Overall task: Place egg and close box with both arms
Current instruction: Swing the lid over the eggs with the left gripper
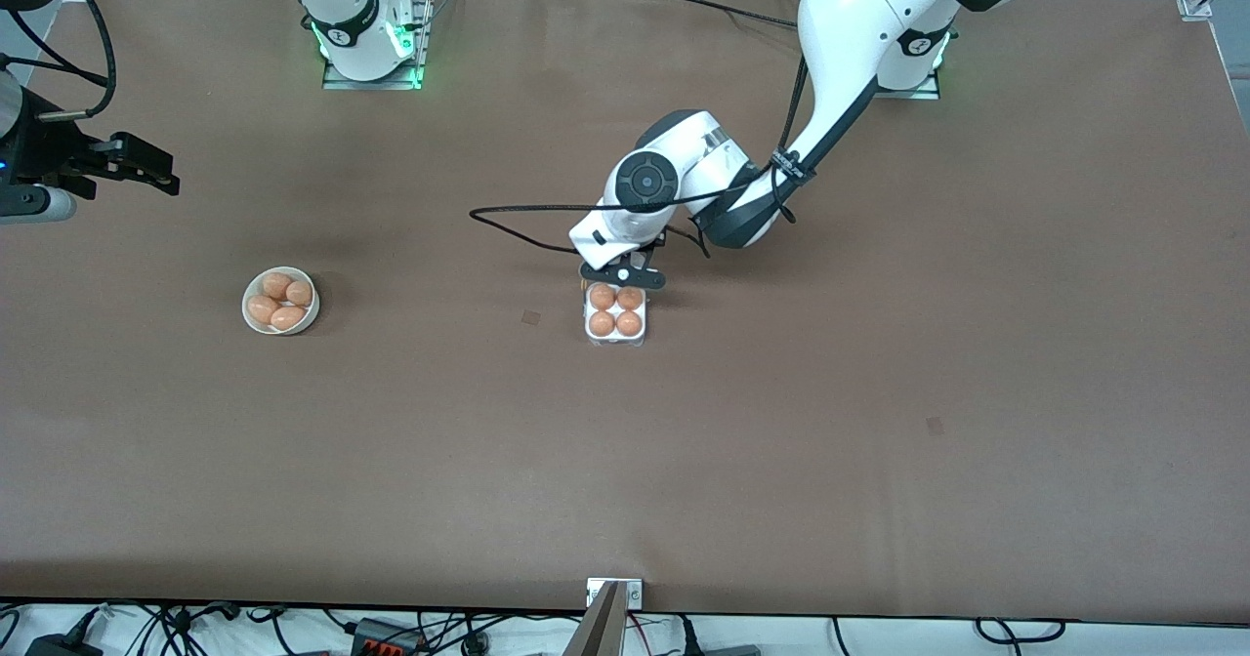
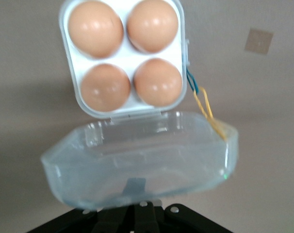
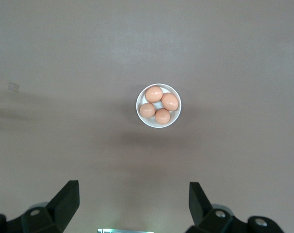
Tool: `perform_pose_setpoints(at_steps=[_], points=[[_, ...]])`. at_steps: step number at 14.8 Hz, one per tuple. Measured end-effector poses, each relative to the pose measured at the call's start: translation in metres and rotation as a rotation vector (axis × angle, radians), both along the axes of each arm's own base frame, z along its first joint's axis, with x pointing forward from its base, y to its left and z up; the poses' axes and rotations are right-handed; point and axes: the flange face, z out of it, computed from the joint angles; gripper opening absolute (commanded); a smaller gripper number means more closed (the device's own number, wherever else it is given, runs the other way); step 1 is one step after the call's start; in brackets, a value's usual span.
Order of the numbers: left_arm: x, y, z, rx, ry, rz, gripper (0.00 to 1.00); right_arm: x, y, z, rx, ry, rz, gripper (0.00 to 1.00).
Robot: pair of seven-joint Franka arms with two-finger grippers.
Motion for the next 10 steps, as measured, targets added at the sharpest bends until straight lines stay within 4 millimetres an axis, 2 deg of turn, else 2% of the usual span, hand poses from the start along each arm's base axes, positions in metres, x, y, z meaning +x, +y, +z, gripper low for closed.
perform_pose_setpoints(at_steps=[3, 7, 10], points=[[0.014, 0.002, -0.006, -0.003, -0.008, 0.021, 0.01, 0.000, 0.000, 0.000, 0.000, 0.000, 0.000, 1.00], [0.019, -0.004, -0.017, 0.017, -0.029, 0.020, 0.01, 0.000, 0.000, 0.000, 0.000, 0.000, 0.000, 1.00], [0.030, -0.002, -0.011, 0.007, -0.050, 0.036, 0.01, 0.000, 0.000, 0.000, 0.000, 0.000, 0.000, 1.00]])
